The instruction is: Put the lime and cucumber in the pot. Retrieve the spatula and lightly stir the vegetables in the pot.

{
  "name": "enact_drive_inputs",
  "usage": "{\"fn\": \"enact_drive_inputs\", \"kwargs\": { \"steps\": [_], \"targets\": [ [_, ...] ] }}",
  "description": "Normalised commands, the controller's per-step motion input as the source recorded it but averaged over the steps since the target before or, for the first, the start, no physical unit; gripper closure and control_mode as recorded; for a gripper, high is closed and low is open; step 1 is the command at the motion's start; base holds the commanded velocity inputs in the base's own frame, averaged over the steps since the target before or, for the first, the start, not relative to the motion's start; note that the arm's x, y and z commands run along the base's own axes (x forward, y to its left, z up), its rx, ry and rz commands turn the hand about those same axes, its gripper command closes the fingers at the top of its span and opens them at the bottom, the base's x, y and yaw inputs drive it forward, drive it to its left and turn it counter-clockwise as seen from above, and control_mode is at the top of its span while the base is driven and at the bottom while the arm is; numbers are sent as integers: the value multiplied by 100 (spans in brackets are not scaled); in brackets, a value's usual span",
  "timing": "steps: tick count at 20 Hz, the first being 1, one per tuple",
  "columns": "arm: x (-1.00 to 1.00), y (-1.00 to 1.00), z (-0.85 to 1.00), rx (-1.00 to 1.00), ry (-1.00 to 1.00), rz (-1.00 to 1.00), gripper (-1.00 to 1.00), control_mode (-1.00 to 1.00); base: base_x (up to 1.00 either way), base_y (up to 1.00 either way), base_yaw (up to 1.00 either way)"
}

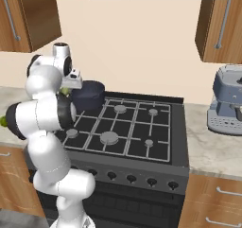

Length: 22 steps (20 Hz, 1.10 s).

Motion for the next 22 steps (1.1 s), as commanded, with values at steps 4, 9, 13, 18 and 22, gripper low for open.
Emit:
{"fn": "enact_drive_inputs", "kwargs": {
  "steps": [4, 9, 13, 18, 22],
  "targets": [
    [87, -37, 0, -6, 10, -6, 100, -100, 0, 0, 0],
    [42, 0, -13, -1, 11, 0, 100, -100, 0, 0, 0],
    [70, 1, -46, 0, 5, 0, 100, -100, 0, 0, 0],
    [59, 1, -19, 0, 0, 0, 100, -100, 0, 0, 0],
    [54, 0, -23, 0, 0, 0, 100, -100, 0, 0, 0]
  ]
}}
